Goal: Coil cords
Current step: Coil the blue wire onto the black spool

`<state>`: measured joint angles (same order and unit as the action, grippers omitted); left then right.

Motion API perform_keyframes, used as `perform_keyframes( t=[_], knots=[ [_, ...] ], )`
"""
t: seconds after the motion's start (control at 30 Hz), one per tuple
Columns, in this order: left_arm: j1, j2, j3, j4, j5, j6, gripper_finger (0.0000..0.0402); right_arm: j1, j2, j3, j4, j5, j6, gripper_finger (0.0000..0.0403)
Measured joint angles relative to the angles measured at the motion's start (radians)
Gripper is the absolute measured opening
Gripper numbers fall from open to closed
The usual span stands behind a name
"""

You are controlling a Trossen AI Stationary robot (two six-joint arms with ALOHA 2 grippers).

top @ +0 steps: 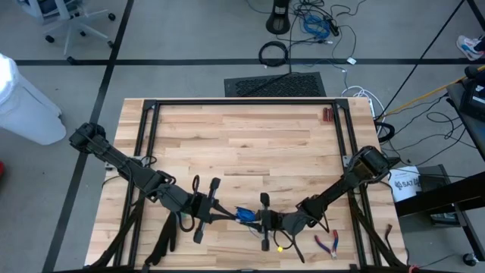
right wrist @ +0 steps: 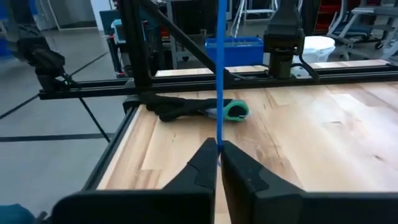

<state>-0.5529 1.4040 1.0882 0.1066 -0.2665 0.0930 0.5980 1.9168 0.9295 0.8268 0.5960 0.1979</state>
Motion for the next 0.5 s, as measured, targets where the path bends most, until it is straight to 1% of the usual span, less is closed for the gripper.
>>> perform_keyframes(
  t=[0.13,0.23,0.37,0.5],
  knots=[
    [0.0,0.0,0.0,0.0,-0.001,0.0,0.0,0.004,0.0,0.0,-0.01,-0.006,0.001,0.0002],
    [-0.001,0.001,0.0,0.001,-0.001,0.001,0.0,0.01,0.0,0.0,-0.066,-0.042,0.046,0.0013],
    [-0.001,0.001,0.0,0.008,-0.001,0.002,0.0,0.013,0.0,0.0,-0.165,-0.052,0.109,0.006],
    [-0.001,0.001,0.0,0.023,-0.001,0.02,0.0,0.003,0.0,-0.001,-0.171,-0.043,0.123,0.0117]
  ],
)
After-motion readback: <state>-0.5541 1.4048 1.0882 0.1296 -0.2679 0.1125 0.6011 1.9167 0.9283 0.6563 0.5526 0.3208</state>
